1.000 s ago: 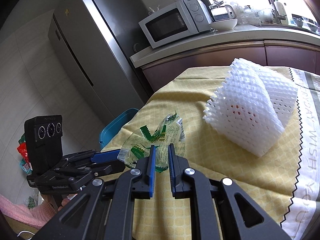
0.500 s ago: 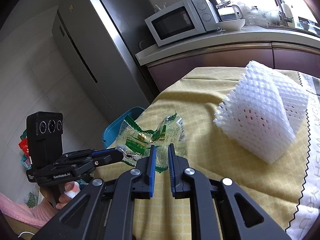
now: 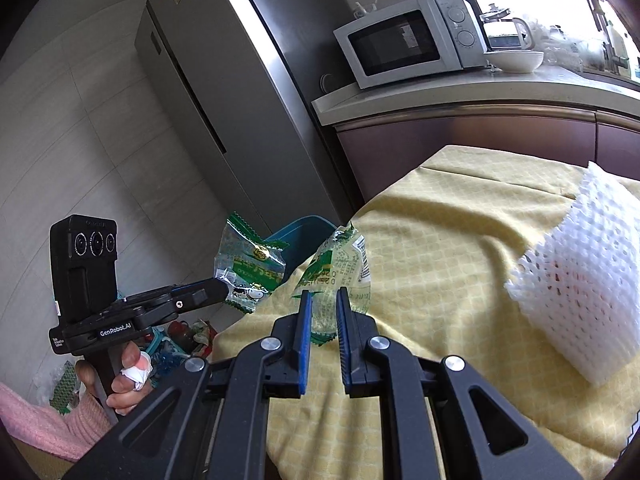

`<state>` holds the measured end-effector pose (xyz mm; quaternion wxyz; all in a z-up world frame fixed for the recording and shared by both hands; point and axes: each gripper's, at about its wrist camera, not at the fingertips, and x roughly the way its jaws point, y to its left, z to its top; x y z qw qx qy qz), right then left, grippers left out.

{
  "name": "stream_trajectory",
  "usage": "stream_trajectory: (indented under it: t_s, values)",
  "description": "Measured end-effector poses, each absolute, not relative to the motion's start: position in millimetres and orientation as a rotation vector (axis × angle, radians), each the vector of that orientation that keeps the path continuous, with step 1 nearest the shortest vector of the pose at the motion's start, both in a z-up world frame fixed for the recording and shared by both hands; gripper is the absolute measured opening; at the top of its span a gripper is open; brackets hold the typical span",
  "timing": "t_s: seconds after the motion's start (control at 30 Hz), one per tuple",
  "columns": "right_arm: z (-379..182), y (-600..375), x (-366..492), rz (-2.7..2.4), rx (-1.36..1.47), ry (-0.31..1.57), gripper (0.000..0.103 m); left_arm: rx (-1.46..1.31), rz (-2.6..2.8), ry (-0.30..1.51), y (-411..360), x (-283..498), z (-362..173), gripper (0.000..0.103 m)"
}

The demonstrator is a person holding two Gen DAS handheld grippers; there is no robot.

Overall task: Collect trash
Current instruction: 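Carry both held green-printed wrappers over the teal bin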

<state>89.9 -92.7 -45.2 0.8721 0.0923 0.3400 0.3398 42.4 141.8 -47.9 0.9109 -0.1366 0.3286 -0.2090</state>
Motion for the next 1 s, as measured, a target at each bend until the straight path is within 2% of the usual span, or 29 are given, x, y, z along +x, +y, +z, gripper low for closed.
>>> stream_trajectory:
  t_s: [1.0]
  values:
    - [-40,9,135,0.877,0.082,0.768,0.011,-0.352,-0.191,0.673,238,49,-59,0.017]
